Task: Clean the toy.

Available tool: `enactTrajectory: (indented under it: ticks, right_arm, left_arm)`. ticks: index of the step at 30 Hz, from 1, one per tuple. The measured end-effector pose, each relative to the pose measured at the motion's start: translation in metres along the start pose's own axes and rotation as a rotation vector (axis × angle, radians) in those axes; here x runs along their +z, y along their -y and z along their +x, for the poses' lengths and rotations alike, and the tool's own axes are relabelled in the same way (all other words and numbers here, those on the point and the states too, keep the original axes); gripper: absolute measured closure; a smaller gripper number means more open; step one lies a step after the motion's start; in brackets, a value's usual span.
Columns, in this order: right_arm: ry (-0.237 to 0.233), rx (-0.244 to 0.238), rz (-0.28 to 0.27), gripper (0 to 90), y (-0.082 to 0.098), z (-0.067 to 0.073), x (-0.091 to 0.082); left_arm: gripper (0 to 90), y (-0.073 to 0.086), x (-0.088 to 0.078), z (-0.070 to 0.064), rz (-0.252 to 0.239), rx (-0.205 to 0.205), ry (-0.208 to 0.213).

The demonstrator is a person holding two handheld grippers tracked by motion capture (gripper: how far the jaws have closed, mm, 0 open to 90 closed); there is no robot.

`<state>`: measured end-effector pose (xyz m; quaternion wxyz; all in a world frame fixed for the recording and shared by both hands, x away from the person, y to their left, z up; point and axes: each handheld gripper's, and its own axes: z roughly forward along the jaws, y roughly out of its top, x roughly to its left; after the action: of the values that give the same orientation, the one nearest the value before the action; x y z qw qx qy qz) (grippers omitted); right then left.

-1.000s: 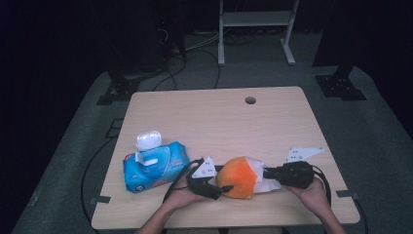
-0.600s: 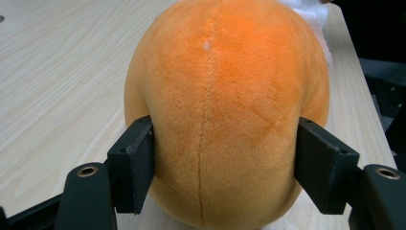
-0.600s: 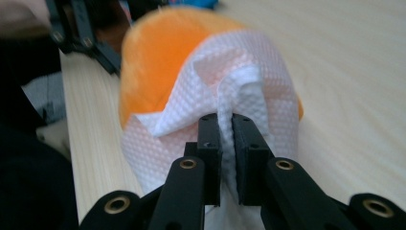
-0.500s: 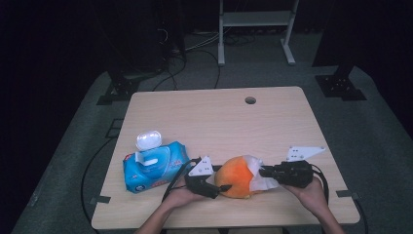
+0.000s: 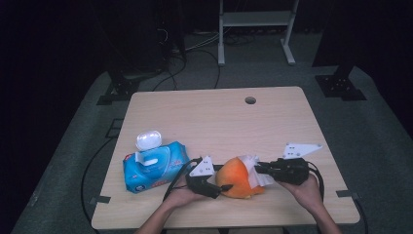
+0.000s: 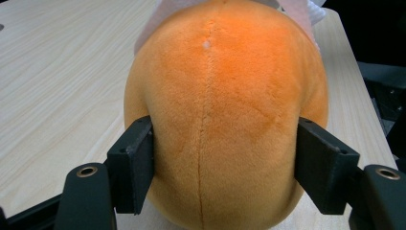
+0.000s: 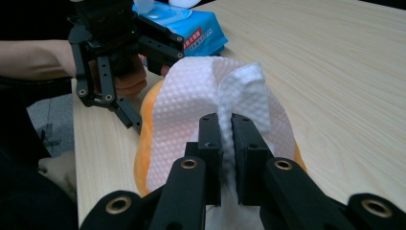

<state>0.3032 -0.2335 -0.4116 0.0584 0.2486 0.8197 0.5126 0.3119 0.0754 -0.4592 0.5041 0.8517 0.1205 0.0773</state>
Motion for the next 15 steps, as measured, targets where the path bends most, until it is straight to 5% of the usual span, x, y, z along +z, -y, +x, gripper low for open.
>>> enactTrajectory:
  ticks: [4, 6, 11, 13, 15]
  right_arm:
    - [-0.010, 0.023, 0.058, 82.4, 0.009, -0.007, 0.008]
    - [0.045, 0.019, 0.096, 82.4, 0.013, -0.009, 0.003]
    - [0.002, -0.018, -0.033, 82.0, -0.001, 0.004, -0.008]
    - [-0.002, -0.059, -0.029, 81.6, -0.008, 0.012, -0.002]
    - [0.012, -0.096, 0.031, 81.6, -0.009, 0.017, 0.008]
  left_arm:
    - [29.2, -0.002, -0.001, -0.001, 0.005, 0.003, -0.006]
    - [29.2, -0.003, 0.000, -0.002, 0.002, 0.008, -0.010]
    - [29.8, -0.012, 0.004, -0.012, 0.010, 0.065, -0.035]
    - [30.3, -0.014, 0.005, -0.016, 0.015, 0.077, -0.046]
    - [30.5, -0.014, 0.005, -0.015, 0.016, 0.071, -0.047]
